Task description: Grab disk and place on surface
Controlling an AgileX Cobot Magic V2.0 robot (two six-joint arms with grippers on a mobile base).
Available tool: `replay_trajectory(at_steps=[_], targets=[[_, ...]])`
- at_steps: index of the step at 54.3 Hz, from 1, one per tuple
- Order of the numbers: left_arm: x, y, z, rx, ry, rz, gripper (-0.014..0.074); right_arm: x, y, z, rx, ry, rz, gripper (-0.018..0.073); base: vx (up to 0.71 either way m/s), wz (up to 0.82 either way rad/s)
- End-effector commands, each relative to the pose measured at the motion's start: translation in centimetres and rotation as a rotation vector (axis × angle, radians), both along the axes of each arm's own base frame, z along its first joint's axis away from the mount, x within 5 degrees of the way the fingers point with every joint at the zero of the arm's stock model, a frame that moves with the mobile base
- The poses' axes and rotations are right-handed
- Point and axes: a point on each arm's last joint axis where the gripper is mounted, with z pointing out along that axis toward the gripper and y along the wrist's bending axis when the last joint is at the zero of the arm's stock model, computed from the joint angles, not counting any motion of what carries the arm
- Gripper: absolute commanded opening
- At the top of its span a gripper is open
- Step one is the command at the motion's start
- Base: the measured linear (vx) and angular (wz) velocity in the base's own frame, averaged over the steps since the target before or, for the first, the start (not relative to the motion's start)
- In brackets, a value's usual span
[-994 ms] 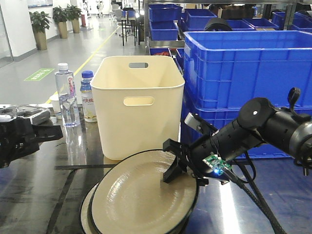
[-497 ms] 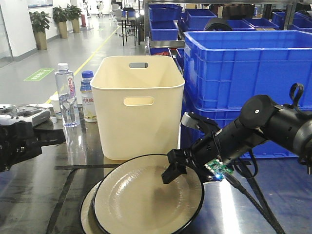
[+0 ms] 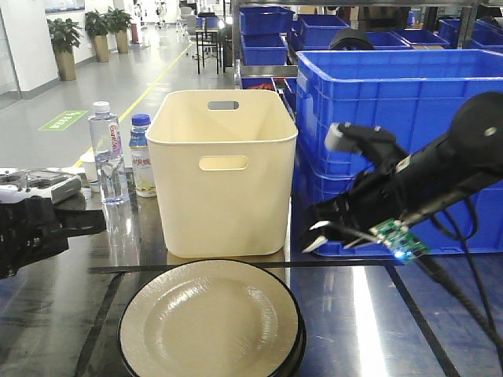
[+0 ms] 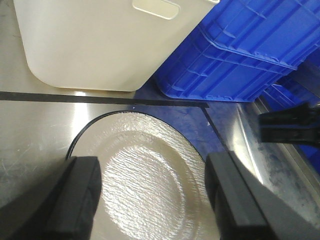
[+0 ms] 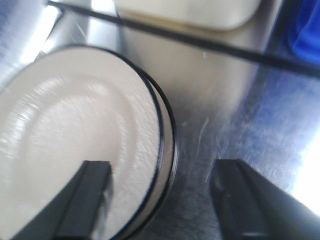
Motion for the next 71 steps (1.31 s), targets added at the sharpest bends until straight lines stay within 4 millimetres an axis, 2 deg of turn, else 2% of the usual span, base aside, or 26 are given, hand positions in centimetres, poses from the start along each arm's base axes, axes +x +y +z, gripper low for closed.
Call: replay_trajectory(at_steps=[1,9,13,24,37,71], targets=[[-0.5,0.0,1.9,-0.028,-0.079,0.015,0.0516,-2.1,-0.7,4.8,0.090,-0.173,-0.039,0.0383,0.00,0.00],[-0.5,0.1,1.9,-0.003,-0.102,0.014,0.0411,-3.7,-1.1,6.7,0.120,-0.225,-0.055,0.0221,0.00,0.00],[-0.5,0.1,1.9,-0.003,-0.106,0.019,0.0330,-4.2,-1.3,7.2,0.124,-0.241,-0.055,0.0137,0.00,0.00],[-0.5,0.1,1.9,-0.003,-0.104,0.016,0.0133,-4.6,-1.4,7.6,0.129,-0.252,-0.054,-0.0011,0.00,0.00],[-0.5,0.1,1.9,-0.003,-0.104,0.016,0.0028,-4.7,-1.4,7.6,0.128,-0.249,-0.053,-0.0014,0.00,0.00],[-0.5,0.1,1.9,0.010,-0.117,0.012,0.0011,-4.7,-1.4,7.6,0.128,-0.248,-0.052,-0.0012,0.00,0.00]])
